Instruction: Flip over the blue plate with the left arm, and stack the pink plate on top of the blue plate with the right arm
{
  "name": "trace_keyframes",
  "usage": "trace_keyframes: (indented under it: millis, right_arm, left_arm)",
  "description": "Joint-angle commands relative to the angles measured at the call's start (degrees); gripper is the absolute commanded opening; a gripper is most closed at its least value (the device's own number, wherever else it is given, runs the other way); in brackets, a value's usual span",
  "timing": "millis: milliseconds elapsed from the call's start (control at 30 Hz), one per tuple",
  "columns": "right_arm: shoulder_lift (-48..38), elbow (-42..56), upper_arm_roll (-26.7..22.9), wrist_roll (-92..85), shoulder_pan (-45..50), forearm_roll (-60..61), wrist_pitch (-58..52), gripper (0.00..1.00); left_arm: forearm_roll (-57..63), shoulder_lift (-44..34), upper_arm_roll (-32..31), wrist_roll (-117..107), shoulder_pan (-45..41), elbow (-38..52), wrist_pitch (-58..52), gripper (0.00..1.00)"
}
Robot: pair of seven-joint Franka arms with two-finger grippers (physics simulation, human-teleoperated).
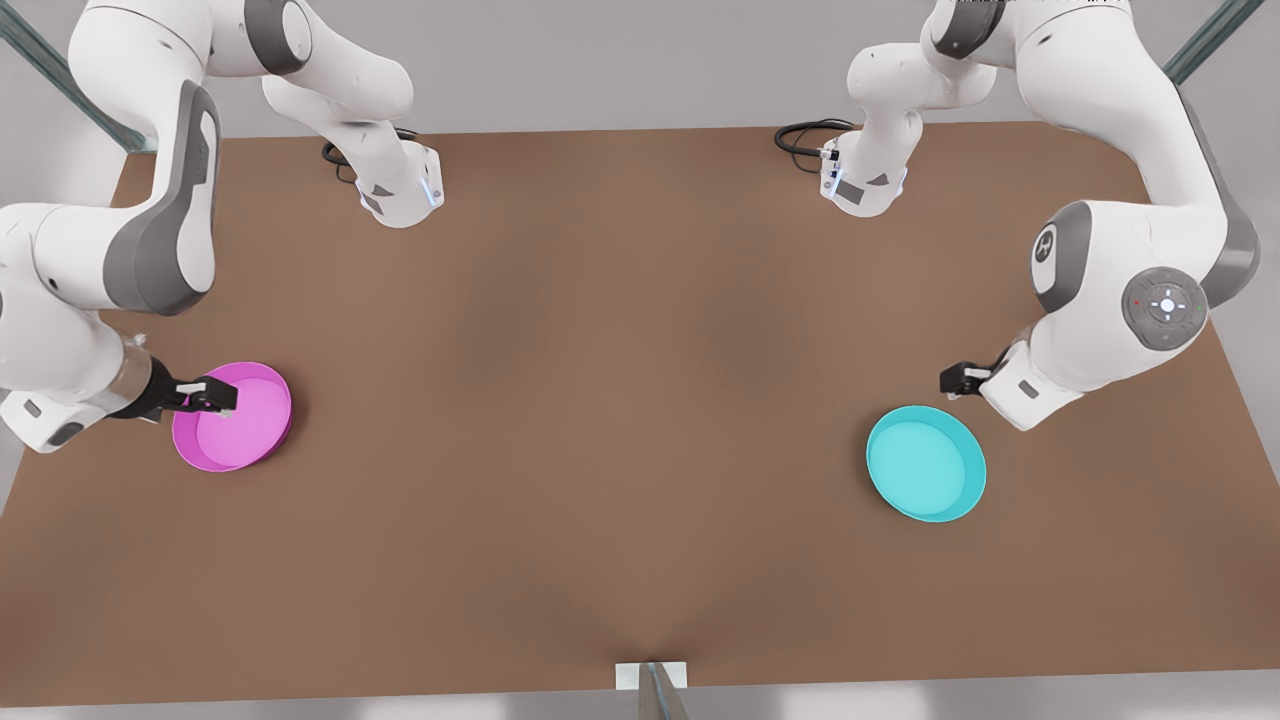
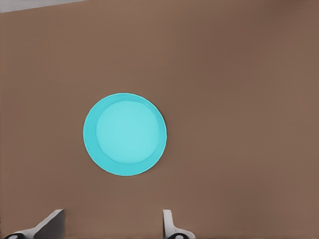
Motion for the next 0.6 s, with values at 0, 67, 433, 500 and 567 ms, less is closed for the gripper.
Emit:
trace_keyframes:
  millis: [0,67,433,500,567]
  right_arm:
    - [-0.1,-0.1,0.0,0.0,0.0,0.0,-0.1,1.0]
    - [0.0,-0.2,0.0,0.0,0.0,-0.1,0.0,1.0]
    - [-6.0,-9.7,-0.1,-0.3,-0.9,0.1,6.0,1.0]
    - [-9.1,-13.1,-0.3,0.1,-0.9,0.1,8.3,1.0]
    - [-9.3,-13.0,-0.5,0.1,-1.0,0.1,8.2,1.0]
  left_arm:
    - [0.6,0.0,0.0,-0.3,0.1,0.0,-0.1,1.0]
    - [0.2,1.7,0.2,0.5,0.2,0.0,-0.5,1.0]
    - [-25.6,17.2,9.8,28.8,11.5,-9.3,17.1,1.0]
    - [-26.3,20.3,9.8,30.4,12.2,-8.6,19.2,1.0]
    - [-26.3,22.0,9.8,31.7,13.1,-7.8,19.3,1.0]
